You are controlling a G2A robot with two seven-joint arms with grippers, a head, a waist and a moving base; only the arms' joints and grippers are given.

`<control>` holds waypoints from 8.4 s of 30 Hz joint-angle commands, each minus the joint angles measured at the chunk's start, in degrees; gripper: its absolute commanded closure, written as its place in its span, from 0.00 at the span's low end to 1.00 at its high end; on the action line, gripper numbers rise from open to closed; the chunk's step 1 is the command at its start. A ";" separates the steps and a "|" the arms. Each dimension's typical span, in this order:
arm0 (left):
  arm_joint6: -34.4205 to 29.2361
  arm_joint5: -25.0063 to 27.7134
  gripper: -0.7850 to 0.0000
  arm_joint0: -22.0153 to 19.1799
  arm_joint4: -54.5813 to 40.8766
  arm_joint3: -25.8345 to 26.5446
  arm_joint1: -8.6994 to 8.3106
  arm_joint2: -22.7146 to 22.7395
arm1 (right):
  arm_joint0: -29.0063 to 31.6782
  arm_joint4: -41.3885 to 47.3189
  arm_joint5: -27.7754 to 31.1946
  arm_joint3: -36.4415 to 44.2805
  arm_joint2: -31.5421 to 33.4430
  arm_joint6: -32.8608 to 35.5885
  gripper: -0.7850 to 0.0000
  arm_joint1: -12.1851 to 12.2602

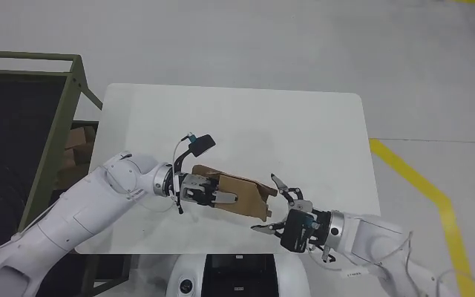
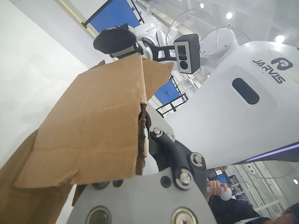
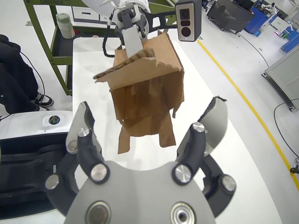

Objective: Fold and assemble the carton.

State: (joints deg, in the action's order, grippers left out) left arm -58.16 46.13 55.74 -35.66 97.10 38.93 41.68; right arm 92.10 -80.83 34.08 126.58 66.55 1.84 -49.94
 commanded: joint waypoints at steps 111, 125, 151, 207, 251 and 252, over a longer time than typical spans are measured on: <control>1.34 1.35 1.00 -4.49 -1.32 1.06 -1.94 -6.85 | -9.13 0.14 6.25 -8.21 -7.70 -4.35 0.71 -4.06; 2.34 2.34 1.00 -5.11 -1.18 1.02 -2.62 -7.61 | -3.36 1.03 9.90 -8.28 -0.34 -11.89 0.63 -2.67; 4.63 4.63 1.00 -5.39 0.03 1.61 -4.33 -8.35 | -8.27 44.52 23.92 -22.99 -5.76 2.67 0.30 0.57; 8.36 8.35 1.00 -1.81 3.80 0.86 -6.89 -4.38 | -29.31 107.52 13.14 -31.39 -26.50 47.95 0.00 0.60; 6.78 6.78 1.00 -2.28 4.00 0.55 -5.67 -5.05 | -26.96 102.42 15.44 -27.98 -23.54 42.44 0.00 -3.01; 6.75 6.75 1.00 -2.34 4.04 0.55 -5.65 -5.11 | -26.95 102.37 15.43 -27.98 -23.49 42.38 0.00 -3.09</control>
State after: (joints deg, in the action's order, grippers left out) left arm -51.37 52.91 53.46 -31.68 97.65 33.26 36.63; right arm 65.14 21.60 49.52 98.61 43.00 44.28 -52.96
